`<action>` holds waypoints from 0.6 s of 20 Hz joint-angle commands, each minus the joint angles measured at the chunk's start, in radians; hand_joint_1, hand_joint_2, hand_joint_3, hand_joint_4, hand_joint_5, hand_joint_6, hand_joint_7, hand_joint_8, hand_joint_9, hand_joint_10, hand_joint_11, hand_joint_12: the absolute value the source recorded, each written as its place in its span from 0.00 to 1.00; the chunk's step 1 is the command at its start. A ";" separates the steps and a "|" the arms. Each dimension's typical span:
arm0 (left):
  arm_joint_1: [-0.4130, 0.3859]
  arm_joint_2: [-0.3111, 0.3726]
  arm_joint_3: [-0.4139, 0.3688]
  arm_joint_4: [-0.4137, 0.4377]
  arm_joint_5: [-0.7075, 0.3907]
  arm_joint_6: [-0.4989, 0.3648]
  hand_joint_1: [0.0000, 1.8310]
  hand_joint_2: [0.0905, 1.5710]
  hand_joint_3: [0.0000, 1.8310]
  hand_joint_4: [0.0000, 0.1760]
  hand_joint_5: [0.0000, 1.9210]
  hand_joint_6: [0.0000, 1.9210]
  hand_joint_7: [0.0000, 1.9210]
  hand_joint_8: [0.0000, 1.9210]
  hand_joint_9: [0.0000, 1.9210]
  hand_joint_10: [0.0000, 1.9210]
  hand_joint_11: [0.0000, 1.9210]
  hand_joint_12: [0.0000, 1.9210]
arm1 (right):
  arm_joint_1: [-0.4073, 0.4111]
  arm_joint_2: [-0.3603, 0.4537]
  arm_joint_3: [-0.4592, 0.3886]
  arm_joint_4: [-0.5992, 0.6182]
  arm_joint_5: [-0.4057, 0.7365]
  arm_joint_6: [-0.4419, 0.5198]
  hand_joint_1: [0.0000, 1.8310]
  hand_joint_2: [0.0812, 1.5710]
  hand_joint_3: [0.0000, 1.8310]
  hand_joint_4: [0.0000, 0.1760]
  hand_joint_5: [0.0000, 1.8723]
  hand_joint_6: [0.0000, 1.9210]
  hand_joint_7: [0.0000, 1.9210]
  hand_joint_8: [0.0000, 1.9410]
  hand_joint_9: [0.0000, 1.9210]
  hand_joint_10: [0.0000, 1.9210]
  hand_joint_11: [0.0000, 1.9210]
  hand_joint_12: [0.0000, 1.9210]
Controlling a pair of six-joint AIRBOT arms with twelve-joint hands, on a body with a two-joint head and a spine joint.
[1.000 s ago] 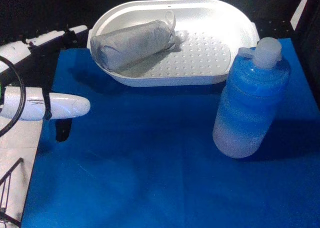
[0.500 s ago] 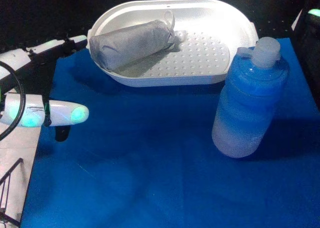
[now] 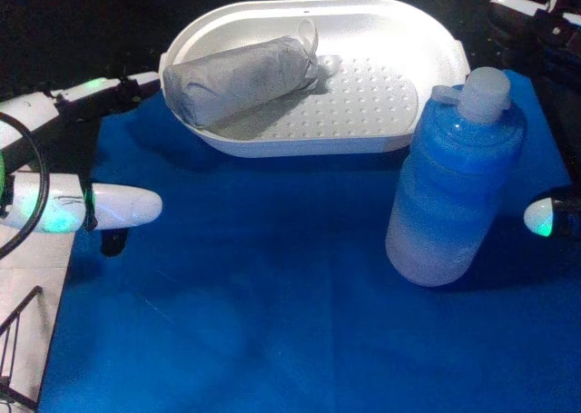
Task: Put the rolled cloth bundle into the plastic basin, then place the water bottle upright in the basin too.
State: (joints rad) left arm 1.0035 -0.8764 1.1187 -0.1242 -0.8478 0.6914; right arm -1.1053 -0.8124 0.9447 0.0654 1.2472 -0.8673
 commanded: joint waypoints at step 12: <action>0.011 -0.028 -0.002 -0.010 -0.119 -0.027 0.24 0.50 0.00 0.80 0.06 0.00 0.08 0.00 0.04 0.00 0.00 0.03 | 0.039 -0.137 0.061 0.115 0.126 0.039 0.47 0.55 0.00 0.95 0.05 0.01 0.07 0.00 0.09 0.01 0.11 0.02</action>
State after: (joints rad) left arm 1.0180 -0.9001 1.1175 -0.1238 -0.8474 0.6731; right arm -1.0828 -0.9482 1.0027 0.1898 1.2503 -0.8448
